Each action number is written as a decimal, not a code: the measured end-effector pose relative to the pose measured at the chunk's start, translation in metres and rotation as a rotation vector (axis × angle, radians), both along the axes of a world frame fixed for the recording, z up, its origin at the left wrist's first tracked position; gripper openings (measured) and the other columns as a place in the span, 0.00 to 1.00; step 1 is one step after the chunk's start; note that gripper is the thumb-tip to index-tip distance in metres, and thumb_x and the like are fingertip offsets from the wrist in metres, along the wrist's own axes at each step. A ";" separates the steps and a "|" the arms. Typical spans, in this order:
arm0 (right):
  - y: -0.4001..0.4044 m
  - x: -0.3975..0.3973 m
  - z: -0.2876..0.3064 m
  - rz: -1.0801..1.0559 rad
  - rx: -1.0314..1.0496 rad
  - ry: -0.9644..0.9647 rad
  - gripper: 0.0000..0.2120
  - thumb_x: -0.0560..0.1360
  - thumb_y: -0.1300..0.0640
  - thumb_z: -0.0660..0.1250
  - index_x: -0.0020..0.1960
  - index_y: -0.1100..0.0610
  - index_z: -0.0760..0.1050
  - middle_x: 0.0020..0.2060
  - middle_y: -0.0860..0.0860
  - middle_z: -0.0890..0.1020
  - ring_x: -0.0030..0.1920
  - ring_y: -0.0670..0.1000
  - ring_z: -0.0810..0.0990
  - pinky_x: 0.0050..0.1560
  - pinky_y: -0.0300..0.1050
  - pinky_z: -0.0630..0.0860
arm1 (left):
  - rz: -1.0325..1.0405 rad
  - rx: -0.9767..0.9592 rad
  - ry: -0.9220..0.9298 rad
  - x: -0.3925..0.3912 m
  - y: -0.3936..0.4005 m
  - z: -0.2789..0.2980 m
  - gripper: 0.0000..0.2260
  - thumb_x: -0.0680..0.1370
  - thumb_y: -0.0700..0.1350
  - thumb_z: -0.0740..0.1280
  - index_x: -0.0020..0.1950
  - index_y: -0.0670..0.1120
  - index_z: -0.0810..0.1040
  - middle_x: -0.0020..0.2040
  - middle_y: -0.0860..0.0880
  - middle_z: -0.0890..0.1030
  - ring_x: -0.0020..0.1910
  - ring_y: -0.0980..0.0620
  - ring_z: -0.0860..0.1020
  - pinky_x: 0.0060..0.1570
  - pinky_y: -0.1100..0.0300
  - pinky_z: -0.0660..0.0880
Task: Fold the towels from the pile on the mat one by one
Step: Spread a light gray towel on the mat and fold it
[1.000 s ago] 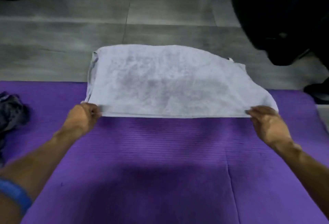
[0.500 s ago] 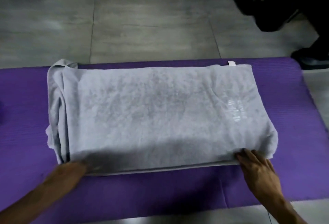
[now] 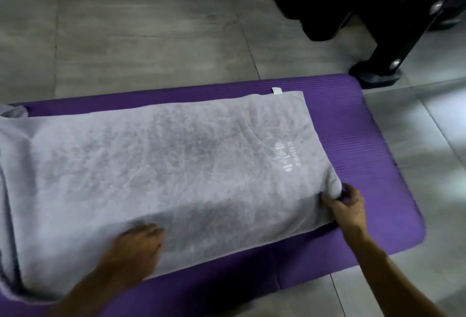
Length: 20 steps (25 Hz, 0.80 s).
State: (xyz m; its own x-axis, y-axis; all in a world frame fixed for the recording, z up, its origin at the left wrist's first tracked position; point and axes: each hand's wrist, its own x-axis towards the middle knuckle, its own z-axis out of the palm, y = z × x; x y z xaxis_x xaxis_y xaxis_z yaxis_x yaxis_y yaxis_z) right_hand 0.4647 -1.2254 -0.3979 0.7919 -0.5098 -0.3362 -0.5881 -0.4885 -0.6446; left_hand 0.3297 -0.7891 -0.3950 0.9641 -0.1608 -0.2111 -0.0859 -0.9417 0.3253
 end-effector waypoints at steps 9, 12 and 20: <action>-0.030 0.015 0.024 -0.061 -0.151 0.181 0.13 0.71 0.54 0.75 0.46 0.57 0.72 0.34 0.51 0.79 0.41 0.56 0.76 0.39 0.45 0.75 | 0.122 0.208 0.420 0.079 -0.128 0.007 0.49 0.69 0.56 0.74 0.78 0.55 0.42 0.76 0.32 0.39 0.73 0.25 0.47 0.61 0.40 0.70; -0.007 0.033 0.024 0.226 -0.594 -0.041 0.19 0.71 0.46 0.64 0.58 0.56 0.72 0.51 0.57 0.79 0.51 0.64 0.77 0.50 0.58 0.72 | 0.041 0.201 0.510 0.080 -0.127 0.003 0.65 0.38 0.54 0.82 0.73 0.50 0.62 0.70 0.25 0.62 0.62 0.17 0.65 0.35 0.36 0.76; 0.081 0.202 -0.022 0.748 -0.549 0.278 0.34 0.78 0.31 0.50 0.79 0.40 0.44 0.79 0.44 0.43 0.79 0.57 0.43 0.75 0.62 0.45 | -0.001 0.271 0.485 0.084 -0.132 -0.002 0.59 0.66 0.60 0.75 0.73 0.57 0.26 0.70 0.29 0.26 0.71 0.22 0.38 0.64 0.36 0.68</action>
